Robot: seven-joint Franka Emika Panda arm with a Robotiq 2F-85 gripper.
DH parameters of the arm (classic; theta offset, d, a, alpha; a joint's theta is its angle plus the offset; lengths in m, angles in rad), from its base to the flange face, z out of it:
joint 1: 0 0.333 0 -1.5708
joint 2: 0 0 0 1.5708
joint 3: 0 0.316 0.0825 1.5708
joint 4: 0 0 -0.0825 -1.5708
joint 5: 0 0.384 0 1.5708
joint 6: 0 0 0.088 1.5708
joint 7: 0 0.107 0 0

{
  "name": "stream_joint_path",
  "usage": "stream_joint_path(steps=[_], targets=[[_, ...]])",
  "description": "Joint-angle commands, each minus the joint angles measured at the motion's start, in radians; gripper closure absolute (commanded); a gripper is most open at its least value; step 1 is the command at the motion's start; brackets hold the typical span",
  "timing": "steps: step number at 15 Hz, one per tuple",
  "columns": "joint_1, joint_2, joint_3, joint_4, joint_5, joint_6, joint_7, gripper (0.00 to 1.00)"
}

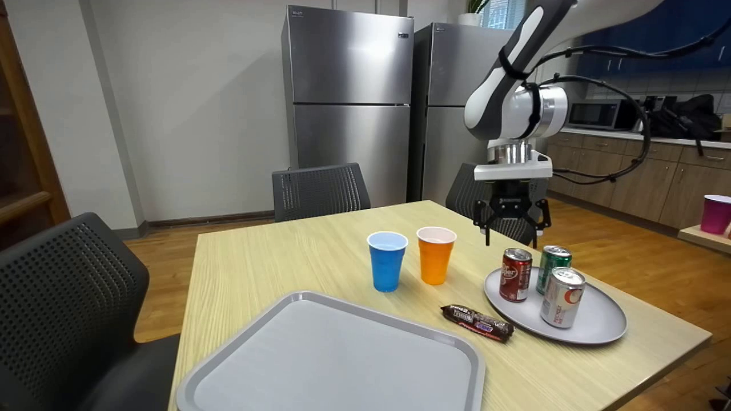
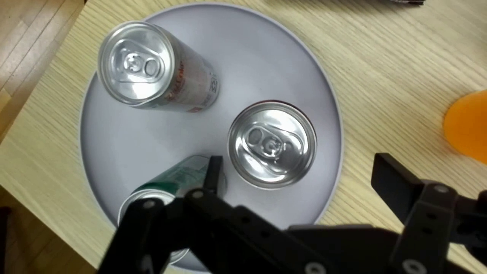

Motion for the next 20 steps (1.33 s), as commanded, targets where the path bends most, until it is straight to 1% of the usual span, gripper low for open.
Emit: stream_joint_path(steps=[1,8,14,20], targets=[[0.012,-0.088,0.007,-0.053,0.004,-0.001,0.018,0.00],[0.054,-0.183,0.023,-0.089,-0.019,0.007,0.020,0.00],[0.112,-0.246,0.063,-0.118,-0.049,0.009,0.019,0.00],[0.176,-0.287,0.114,-0.137,-0.119,0.003,0.016,0.00]])
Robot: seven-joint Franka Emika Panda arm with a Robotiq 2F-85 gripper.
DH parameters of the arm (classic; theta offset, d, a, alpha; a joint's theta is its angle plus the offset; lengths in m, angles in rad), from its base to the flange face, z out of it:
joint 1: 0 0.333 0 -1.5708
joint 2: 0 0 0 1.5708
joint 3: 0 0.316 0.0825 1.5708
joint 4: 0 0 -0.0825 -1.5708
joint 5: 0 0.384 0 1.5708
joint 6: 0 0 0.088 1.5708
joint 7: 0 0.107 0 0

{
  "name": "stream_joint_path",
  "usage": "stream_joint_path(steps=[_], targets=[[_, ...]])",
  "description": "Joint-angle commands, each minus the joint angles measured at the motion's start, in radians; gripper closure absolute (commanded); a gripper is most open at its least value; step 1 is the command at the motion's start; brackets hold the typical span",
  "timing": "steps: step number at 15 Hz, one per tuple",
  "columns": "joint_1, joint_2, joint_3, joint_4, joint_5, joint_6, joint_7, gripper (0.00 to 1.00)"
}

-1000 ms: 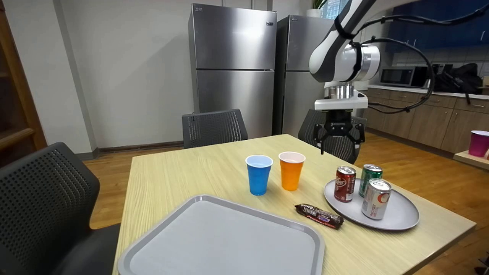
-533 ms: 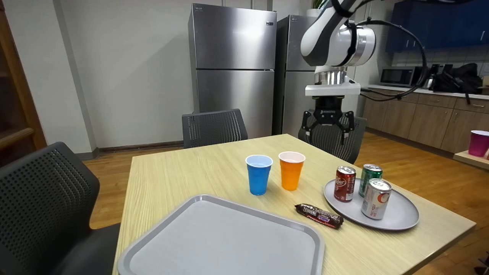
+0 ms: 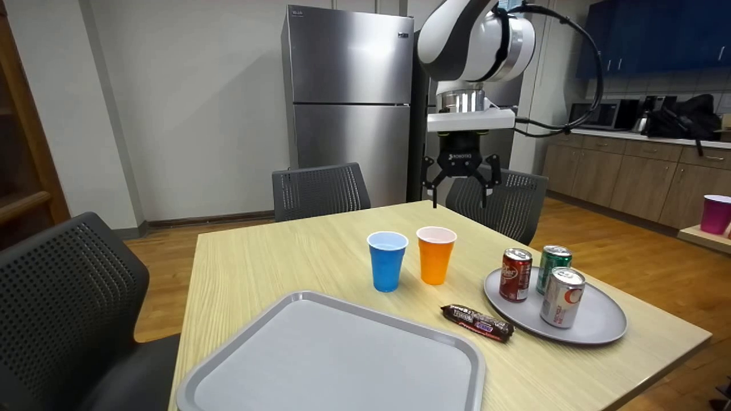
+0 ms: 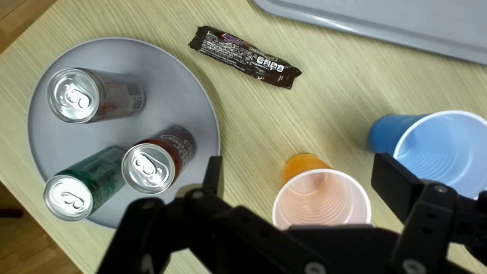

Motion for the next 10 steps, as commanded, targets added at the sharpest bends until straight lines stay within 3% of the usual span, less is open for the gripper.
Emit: stream_joint_path(steps=[1,4,5,10], targets=[[0.032,-0.056,0.035,-0.042,-0.059,-0.006,0.014,0.00],[0.046,-0.035,0.075,-0.013,-0.049,-0.107,-0.019,0.00],[0.034,-0.018,0.062,-0.009,-0.053,-0.039,0.001,0.00],[0.042,-0.017,0.081,-0.009,-0.052,-0.078,-0.002,0.00]])
